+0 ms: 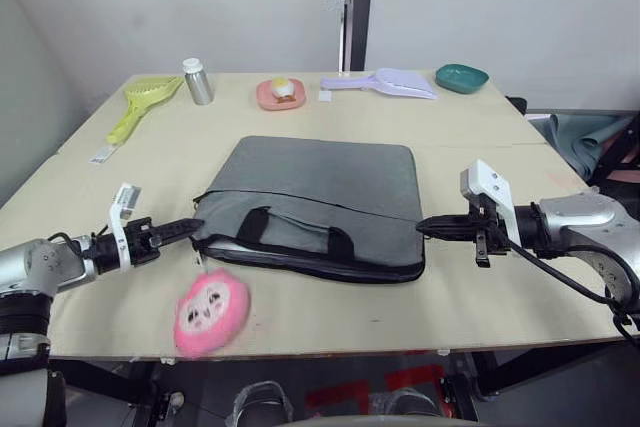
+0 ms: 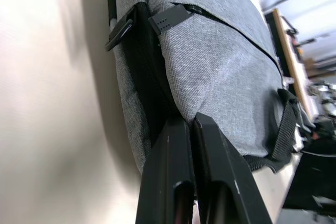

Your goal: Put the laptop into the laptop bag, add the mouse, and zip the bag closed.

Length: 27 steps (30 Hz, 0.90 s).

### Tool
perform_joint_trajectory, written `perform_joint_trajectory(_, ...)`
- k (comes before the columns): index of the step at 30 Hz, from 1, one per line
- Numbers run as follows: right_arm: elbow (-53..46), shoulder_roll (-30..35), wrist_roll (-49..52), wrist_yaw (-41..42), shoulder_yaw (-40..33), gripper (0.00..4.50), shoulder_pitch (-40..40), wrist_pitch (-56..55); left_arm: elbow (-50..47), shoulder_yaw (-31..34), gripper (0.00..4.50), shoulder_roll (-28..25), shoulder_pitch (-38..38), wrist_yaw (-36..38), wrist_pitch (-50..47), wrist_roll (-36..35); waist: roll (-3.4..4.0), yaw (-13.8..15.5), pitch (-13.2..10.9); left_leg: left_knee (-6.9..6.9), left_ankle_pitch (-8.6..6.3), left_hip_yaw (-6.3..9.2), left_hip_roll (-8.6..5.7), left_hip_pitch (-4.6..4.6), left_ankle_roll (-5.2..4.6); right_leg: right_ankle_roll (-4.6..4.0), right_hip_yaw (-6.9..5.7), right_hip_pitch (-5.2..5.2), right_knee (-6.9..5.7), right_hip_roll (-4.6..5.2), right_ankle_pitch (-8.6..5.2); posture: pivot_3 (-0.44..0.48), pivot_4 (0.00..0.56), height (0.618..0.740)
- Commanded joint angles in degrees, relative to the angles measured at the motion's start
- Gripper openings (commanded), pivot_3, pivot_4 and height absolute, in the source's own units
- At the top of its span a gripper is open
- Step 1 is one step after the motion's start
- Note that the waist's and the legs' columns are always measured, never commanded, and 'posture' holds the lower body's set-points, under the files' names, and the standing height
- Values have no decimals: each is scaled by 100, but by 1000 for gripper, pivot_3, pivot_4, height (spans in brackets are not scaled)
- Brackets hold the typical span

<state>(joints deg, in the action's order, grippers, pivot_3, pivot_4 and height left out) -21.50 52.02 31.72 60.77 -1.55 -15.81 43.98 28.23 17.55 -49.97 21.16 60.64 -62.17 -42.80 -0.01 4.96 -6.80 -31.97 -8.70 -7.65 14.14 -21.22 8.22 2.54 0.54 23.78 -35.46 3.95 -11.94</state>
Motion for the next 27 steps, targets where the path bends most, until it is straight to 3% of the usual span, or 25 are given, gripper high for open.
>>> perform_joint_trajectory(1,128,31,-49,65,-24,0,-72,-191,123,275,20,-216,-74,91,150,72,0,-2,-1,1,0,0,0,-2,0,0,-2,1,2,0,0,0,150,740)
perform_joint_trajectory(14,184,-379,-168,83,619,0,-657,-282,876,565,20,-444,-312,209,449,243,-1,-122,-2,5,0,-2,4,5,0,-2,-3,3,-5,-2,-1,0,150,740)
perform_joint_trajectory(22,592,-931,-554,31,1264,0,-1263,-435,416,496,20,-194,-439,273,470,244,1,-110,-2,4,0,0,3,3,1,-4,-7,3,-5,-1,-1,0,150,740)
perform_joint_trajectory(27,1063,-1413,-959,34,1791,0,-1701,-623,582,710,1692,-159,-180,139,448,169,-2,-79,-4,2,0,5,2,2,1,-5,-11,0,-8,0,-1,0,150,740)
